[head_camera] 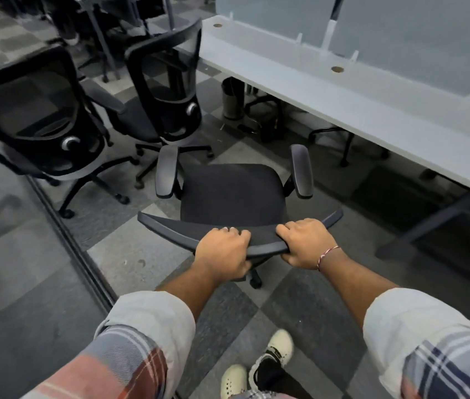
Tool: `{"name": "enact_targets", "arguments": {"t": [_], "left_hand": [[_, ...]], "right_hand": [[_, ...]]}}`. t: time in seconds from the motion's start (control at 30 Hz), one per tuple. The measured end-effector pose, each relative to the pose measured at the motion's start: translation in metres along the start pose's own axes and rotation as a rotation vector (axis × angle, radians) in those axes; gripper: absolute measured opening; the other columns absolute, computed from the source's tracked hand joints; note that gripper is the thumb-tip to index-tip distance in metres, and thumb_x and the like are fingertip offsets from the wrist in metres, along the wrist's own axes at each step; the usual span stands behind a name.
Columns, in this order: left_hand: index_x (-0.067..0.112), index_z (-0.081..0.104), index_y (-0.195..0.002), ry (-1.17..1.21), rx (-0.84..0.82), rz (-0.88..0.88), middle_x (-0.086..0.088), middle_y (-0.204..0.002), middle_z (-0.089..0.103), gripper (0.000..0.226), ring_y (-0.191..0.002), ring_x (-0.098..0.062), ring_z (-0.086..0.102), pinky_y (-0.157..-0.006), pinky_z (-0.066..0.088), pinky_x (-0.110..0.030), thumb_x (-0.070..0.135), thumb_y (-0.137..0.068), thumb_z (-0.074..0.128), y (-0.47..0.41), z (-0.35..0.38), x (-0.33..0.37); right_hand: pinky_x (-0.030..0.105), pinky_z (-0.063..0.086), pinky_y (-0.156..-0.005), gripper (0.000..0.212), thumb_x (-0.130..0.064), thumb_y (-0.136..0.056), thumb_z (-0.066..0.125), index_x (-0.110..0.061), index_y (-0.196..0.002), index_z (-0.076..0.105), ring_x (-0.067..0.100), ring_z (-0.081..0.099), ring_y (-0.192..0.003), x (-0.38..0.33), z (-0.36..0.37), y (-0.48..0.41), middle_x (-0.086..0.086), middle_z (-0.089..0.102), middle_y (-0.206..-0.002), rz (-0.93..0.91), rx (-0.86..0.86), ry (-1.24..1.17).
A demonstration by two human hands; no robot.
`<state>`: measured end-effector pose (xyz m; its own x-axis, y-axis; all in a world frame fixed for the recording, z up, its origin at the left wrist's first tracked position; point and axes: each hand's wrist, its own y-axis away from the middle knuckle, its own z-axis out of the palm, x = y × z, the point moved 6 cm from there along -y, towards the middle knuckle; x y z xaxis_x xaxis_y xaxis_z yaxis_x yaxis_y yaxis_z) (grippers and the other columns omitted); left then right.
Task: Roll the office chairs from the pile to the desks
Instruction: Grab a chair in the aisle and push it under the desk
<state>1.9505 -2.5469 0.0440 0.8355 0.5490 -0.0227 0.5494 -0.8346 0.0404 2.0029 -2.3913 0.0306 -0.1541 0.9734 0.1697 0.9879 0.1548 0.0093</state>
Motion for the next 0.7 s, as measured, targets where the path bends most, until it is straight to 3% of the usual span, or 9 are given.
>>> {"name": "enact_targets", "arguments": {"t": [0.4,0.6,0.7], "left_hand": [[0.019,0.051,-0.097,-0.009,-0.005,0.27,-0.006,-0.096,0.064,0.032,-0.09,-0.029,0.064,-0.074,0.045,-0.037,0.046,-0.08,0.056,0.002,-0.002,0.092],[0.02,0.052,-0.099,0.008,-0.016,0.397,-0.005,-0.097,0.065,0.033,-0.09,-0.027,0.064,-0.074,0.045,-0.035,0.047,-0.08,0.056,0.002,-0.002,0.152],[0.02,0.053,-0.1,-0.006,-0.019,0.464,-0.004,-0.098,0.066,0.035,-0.091,-0.027,0.064,-0.074,0.045,-0.034,0.048,-0.079,0.056,0.004,-0.004,0.185]], "right_hand": [[0.034,0.044,-0.051,0.041,-0.042,-0.055,0.076,-0.02,-0.08,0.051,0.027,0.061,-0.055,0.011,0.003,0.121,0.0,0.059,-0.066,0.293,-0.074,0.003],[0.035,0.043,-0.06,0.038,-0.044,-0.064,0.07,-0.019,-0.089,0.055,0.027,0.064,-0.067,0.017,0.008,0.191,0.001,0.063,-0.076,0.422,-0.123,0.01],[0.033,0.041,-0.054,0.042,-0.042,-0.054,0.076,-0.02,-0.081,0.054,0.026,0.062,-0.057,0.02,0.006,0.23,0.0,0.061,-0.068,0.51,-0.141,0.003]]}}
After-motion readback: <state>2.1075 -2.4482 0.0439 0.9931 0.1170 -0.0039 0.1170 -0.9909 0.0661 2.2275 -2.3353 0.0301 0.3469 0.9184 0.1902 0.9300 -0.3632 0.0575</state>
